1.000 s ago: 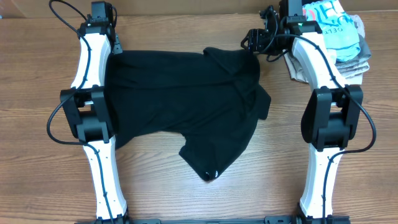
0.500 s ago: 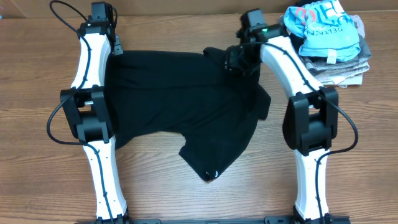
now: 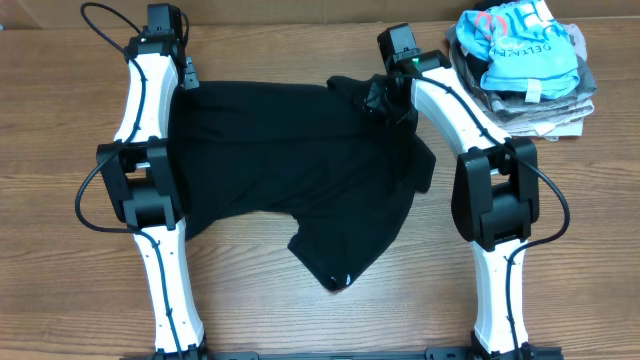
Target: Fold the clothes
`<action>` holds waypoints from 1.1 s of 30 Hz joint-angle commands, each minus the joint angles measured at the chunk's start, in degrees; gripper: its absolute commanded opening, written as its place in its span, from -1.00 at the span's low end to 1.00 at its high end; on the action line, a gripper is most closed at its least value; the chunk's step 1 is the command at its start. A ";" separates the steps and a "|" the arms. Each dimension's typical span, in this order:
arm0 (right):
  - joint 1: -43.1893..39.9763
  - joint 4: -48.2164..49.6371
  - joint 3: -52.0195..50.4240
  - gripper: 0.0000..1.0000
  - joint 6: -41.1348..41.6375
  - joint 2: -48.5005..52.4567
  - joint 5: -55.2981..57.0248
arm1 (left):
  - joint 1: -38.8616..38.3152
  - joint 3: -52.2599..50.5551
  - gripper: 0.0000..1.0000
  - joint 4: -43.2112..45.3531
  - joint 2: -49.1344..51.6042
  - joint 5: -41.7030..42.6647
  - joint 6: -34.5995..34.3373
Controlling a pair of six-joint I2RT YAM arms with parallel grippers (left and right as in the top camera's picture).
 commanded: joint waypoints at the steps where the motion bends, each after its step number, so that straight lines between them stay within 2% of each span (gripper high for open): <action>1: -0.09 1.51 -0.50 -0.07 1.07 -0.22 0.15 | 0.22 0.59 -0.92 -0.37 -0.90 0.63 1.09; 3: -0.09 2.97 -0.50 -0.40 0.87 -0.20 -1.79 | 0.22 0.59 -0.91 -0.68 -0.90 0.63 1.09; 8: -0.09 4.37 -0.50 -0.83 0.90 -0.22 -2.82 | 0.22 0.59 -0.92 -0.79 -0.90 0.63 1.09; 10: -0.09 4.55 -0.48 -0.92 0.87 -0.22 -2.80 | 0.22 0.61 -0.92 -0.83 -0.92 0.63 1.09; 15: -0.74 4.17 0.72 -0.92 -0.33 -0.39 -5.20 | 0.22 1.40 -0.92 -2.47 -1.90 0.66 1.09; 23: -3.82 -0.17 13.62 -0.92 -5.49 -0.90 -13.09 | 0.26 10.93 -0.92 -5.92 -5.01 0.66 1.14; 29: -6.19 -2.64 22.56 -0.93 -8.44 -0.90 -14.38 | 0.15 18.80 -0.91 -5.97 -5.11 0.74 1.09; 30: -6.60 -2.89 23.34 -0.92 -8.44 -0.90 -14.43 | 0.15 19.30 -0.86 -5.75 -5.09 1.18 1.11; 32: -7.21 -3.08 23.69 -0.93 -8.74 -0.90 -15.26 | 0.15 19.45 -0.56 -5.40 -5.09 2.03 1.09; 33: -7.48 -3.39 23.69 -0.93 -9.18 -0.87 -15.93 | 0.15 19.45 -0.49 -5.42 -5.09 2.32 1.09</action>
